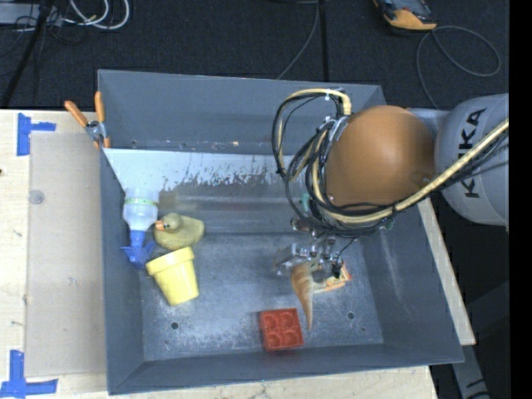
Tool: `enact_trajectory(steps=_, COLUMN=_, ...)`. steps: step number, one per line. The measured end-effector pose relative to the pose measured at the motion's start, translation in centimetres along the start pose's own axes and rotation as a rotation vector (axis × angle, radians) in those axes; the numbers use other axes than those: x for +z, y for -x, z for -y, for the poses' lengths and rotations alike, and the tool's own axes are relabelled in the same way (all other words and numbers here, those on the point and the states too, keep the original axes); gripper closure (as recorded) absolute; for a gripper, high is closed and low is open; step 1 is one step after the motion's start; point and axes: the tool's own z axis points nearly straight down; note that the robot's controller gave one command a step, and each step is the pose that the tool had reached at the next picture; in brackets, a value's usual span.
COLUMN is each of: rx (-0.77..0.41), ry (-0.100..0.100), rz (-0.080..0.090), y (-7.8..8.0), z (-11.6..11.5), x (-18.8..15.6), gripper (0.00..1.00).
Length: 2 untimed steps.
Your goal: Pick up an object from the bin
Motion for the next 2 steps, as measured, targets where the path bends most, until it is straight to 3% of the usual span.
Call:
enact_trajectory(steps=1, rx=0.002, ry=0.001, rz=0.000, y=0.0, z=0.0, x=0.1, gripper=1.00)
enact_trajectory(steps=2, rx=0.053, ry=0.001, rz=0.002, y=-0.4, z=1.3, x=-8.1, gripper=1.00)
